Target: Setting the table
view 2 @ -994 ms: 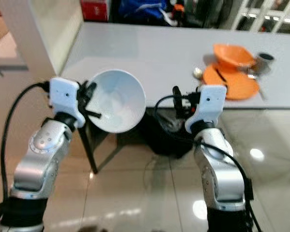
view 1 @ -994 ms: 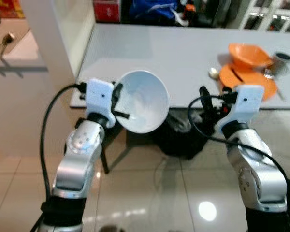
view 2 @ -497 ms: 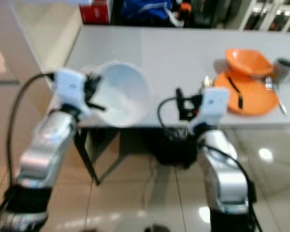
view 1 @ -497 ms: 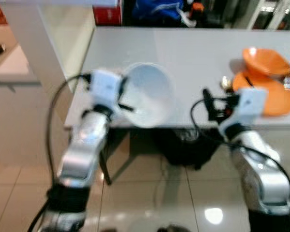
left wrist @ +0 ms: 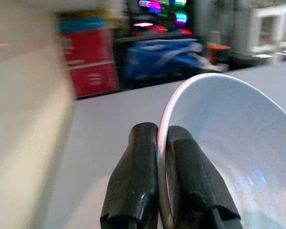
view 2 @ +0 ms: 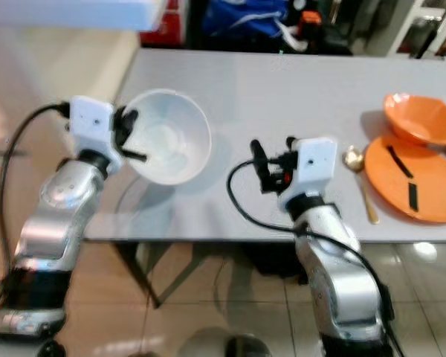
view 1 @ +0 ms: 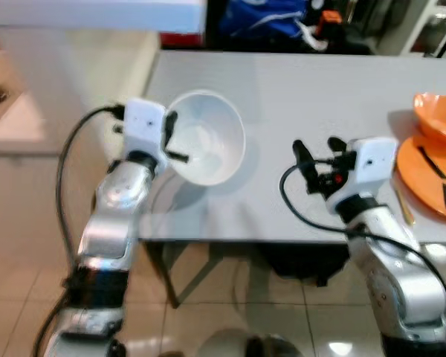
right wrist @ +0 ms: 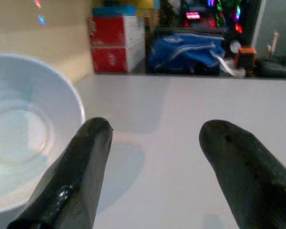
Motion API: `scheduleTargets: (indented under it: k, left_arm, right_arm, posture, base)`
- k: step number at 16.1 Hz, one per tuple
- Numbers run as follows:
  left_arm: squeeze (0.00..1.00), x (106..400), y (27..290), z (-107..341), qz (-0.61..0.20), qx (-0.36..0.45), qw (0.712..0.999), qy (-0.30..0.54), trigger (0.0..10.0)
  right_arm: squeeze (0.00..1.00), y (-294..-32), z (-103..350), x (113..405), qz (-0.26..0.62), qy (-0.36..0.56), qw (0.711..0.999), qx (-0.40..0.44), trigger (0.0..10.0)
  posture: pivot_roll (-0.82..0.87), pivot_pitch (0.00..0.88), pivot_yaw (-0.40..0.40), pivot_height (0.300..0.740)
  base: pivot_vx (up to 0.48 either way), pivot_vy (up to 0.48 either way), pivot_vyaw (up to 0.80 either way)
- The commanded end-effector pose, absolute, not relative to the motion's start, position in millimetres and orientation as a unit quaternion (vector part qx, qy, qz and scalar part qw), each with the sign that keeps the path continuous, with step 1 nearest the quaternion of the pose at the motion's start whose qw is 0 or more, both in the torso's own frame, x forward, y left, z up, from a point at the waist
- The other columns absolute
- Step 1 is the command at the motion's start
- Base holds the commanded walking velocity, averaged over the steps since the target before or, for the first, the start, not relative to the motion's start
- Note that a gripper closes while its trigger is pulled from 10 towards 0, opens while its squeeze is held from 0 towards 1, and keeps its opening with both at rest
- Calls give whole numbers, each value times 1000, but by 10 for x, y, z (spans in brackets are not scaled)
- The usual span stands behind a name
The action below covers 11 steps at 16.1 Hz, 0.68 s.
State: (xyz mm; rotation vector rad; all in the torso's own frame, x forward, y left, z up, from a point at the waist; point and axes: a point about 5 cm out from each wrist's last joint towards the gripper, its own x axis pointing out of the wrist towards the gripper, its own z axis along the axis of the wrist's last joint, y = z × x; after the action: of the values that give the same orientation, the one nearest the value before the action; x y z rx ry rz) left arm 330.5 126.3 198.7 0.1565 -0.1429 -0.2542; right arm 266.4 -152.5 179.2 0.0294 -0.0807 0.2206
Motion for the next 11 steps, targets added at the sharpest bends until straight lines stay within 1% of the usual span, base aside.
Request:
scheduleTargets:
  k: [1,3,6,9,11]
  left_arm:
    - [0,3314,1313,2100,-123,80,984,-98,10000]
    - [0,3311,1331,2042,-111,63,988,-86,10000]
    - [0,3377,1276,1926,-99,28,994,-43,10000]
    - [0,3441,1160,1847,-133,3,991,-12,10000]
    - [0,3455,1120,1839,-139,0,990,-6,10000]
  right_arm:
    - [0,-1458,1833,2619,134,-48,990,23,10000]
    - [0,-1500,1813,2573,138,-38,989,23,10000]
    - [0,-1577,1830,2542,143,-34,989,23,10000]
    - [0,-1628,1823,2503,152,-27,988,19,10000]
    - [0,-1643,1829,2493,153,-27,988,18,10000]
  posture:
    - [28,84,-15,740]
    - [11,82,-21,740]
    - [-2,76,-30,740]
    - [-13,71,-32,740]
    - [-17,67,-32,740]
  base:
    - [472,0,0]
    - [457,0,0]
    - [0,0,0]
    - [0,0,0]
    - [0,0,0]
